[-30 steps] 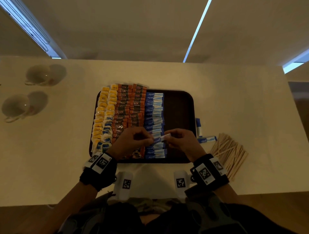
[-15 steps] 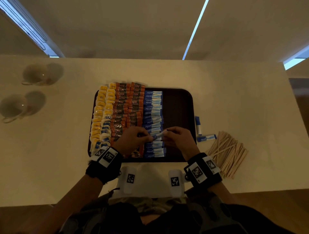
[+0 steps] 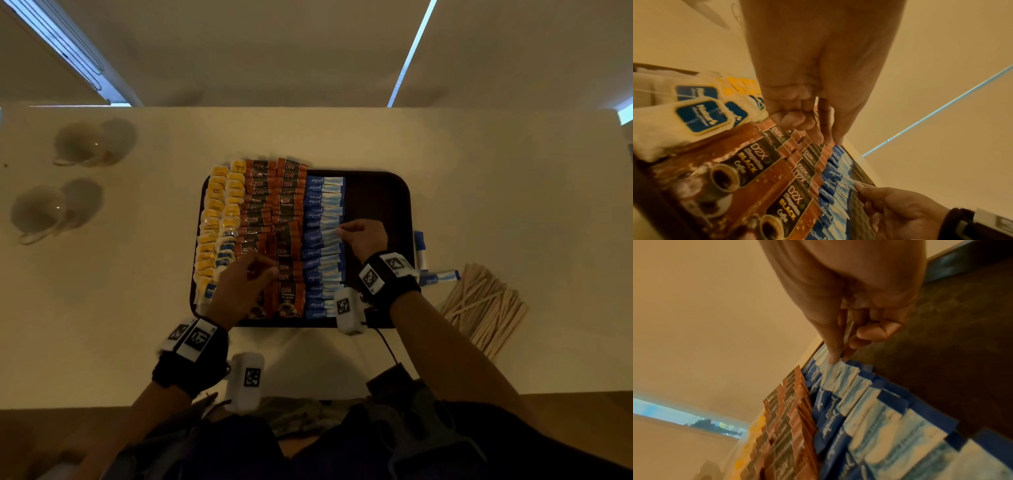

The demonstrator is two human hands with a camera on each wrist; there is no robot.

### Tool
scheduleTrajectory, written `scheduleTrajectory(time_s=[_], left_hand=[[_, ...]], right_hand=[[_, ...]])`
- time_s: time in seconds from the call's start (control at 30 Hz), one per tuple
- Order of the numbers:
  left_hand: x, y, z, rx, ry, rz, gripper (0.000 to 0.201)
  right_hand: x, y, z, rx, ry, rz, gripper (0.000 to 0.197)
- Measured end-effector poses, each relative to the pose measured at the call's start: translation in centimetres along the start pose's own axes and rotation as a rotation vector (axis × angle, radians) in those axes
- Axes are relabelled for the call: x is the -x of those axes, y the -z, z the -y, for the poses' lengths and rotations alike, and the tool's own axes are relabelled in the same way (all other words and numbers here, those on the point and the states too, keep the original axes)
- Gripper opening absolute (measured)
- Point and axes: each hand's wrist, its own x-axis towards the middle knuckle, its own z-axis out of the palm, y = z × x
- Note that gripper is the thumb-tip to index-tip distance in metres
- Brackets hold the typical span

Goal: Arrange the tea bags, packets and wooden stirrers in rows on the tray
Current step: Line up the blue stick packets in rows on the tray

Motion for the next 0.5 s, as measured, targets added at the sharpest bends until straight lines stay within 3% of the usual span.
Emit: scheduleTrajectory(time_s=[0.17, 0.3, 0.4, 0.5], left_hand=[[0.5, 0.3, 0.3, 0.028, 0.014, -0.007, 0.011], [0.6, -0.1, 0.4, 0.015, 0.032, -0.017, 0.011], [0.5, -0.1, 0.7, 0.019, 0.018, -0.027, 0.002], [0.5, 0.3, 1.3, 0.015, 0.025, -0.028, 0.007]], right_hand=[[-0.1, -0.4, -0.2, 0.075, 0.053, -0.020, 0.011], [0.5, -0.1, -0.4, 0.090, 0.051, -0.033, 0.033], [1.3, 2.3, -1.3, 0.147, 0.097, -0.160, 0.031], [2.2, 6.7, -3.9, 0.254, 0.066, -0.292, 0.026]])
